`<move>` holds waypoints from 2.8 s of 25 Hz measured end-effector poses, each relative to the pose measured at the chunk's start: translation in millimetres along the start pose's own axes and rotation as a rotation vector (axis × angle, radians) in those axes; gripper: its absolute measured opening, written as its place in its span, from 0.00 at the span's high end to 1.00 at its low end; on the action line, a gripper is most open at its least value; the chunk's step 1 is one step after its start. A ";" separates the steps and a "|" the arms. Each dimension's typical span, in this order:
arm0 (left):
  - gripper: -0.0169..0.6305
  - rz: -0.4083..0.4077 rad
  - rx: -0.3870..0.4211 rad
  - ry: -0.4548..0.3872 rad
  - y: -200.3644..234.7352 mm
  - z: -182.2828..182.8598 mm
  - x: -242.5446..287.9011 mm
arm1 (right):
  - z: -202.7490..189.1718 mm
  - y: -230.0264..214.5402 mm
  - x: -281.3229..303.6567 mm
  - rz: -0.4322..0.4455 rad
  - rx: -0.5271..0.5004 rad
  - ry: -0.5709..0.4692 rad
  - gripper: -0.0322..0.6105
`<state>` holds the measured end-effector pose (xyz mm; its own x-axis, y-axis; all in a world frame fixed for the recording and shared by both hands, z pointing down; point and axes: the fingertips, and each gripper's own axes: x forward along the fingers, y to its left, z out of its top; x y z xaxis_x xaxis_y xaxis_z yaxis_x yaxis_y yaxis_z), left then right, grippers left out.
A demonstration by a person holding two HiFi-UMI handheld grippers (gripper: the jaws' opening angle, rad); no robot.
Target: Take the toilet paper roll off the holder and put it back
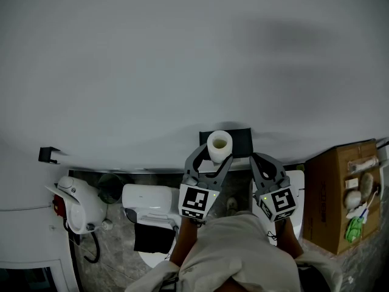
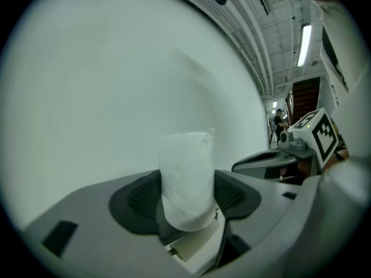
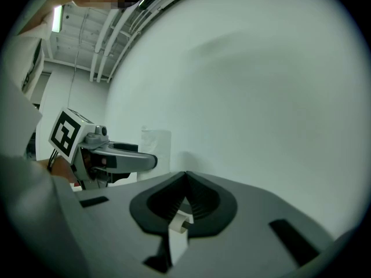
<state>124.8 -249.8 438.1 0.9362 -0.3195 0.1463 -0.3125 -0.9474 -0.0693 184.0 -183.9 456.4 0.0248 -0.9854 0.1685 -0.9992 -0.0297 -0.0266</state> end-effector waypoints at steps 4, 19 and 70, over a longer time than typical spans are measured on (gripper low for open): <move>0.54 -0.003 0.004 -0.011 -1.5 1.9 -9.6 | 1.1 4.8 -7.4 -0.014 -0.007 -0.003 0.96; 0.54 -0.051 0.000 -0.039 -4.0 3.8 -41.3 | 1.2 30.7 -24.7 -0.070 -0.014 0.000 0.96; 0.54 -0.099 0.029 -0.070 -41.2 6.9 -67.2 | -5.8 36.5 -65.0 -0.116 -0.002 -0.020 0.96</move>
<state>75.9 -189.2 424.3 0.9714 -0.2217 0.0851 -0.2144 -0.9729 -0.0870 145.8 -119.9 450.2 0.1409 -0.9785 0.1505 -0.9897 -0.1434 -0.0059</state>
